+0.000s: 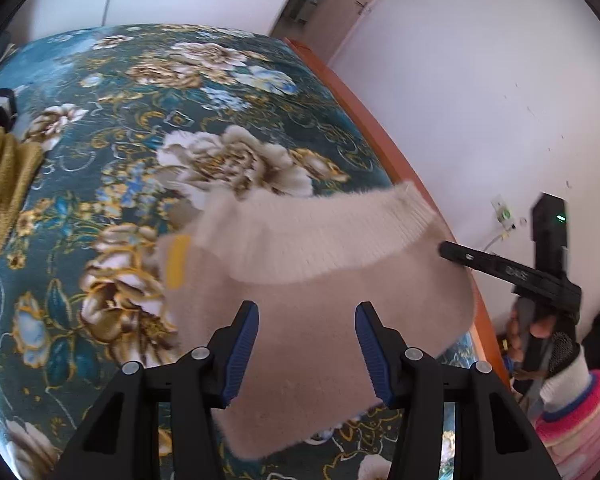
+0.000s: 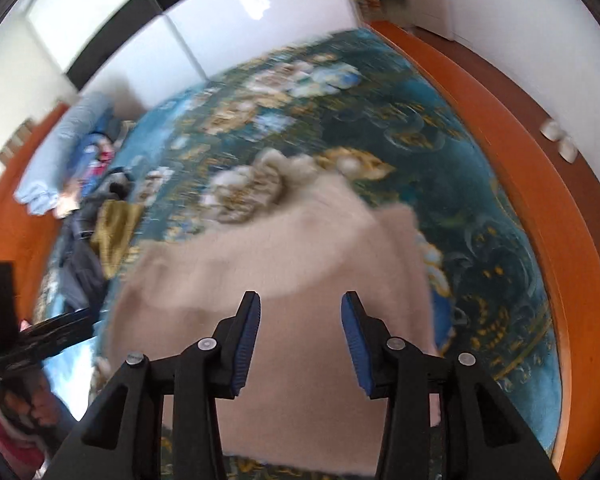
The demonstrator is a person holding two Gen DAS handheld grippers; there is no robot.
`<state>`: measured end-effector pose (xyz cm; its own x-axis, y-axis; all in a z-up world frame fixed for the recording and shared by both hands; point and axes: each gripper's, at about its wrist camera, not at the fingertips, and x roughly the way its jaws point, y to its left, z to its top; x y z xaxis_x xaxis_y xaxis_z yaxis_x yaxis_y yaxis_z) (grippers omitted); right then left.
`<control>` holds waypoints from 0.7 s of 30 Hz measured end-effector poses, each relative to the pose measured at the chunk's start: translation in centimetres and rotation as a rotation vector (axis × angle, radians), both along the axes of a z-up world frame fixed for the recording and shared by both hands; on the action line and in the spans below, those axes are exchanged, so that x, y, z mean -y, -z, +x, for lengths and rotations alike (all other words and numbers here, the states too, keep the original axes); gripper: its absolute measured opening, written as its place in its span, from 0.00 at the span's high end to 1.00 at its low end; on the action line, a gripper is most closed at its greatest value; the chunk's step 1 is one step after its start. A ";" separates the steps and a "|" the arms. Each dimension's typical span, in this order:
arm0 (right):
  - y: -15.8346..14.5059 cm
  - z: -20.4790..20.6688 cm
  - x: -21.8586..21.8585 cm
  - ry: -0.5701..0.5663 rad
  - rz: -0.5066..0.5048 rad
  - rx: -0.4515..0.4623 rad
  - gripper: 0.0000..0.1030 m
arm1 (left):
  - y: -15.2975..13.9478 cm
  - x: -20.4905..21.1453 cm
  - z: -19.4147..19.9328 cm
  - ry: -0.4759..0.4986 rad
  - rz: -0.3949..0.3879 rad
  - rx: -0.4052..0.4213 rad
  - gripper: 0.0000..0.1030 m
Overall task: Fold clothes
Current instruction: 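Lower the folded sweater onto the pink blanket with both grippers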
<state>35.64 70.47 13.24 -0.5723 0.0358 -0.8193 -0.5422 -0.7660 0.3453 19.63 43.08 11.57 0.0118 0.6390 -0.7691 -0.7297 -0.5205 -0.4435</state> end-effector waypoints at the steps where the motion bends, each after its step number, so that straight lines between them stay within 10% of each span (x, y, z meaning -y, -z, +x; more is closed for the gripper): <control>1: 0.6 0.3 -0.3 0.011 -0.014 -0.004 0.58 | 0.5 -0.4 0.2 0.007 -0.017 -0.001 0.47; 21: 1.6 1.4 -0.3 0.072 -0.009 -0.032 0.58 | 2.8 -0.3 1.8 0.027 -0.049 0.014 0.45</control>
<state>37.02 70.73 11.69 -0.5944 0.0709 -0.8010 -0.5846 -0.7221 0.3699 21.47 43.34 8.81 0.0393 0.6002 -0.7989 -0.7374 -0.5222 -0.4285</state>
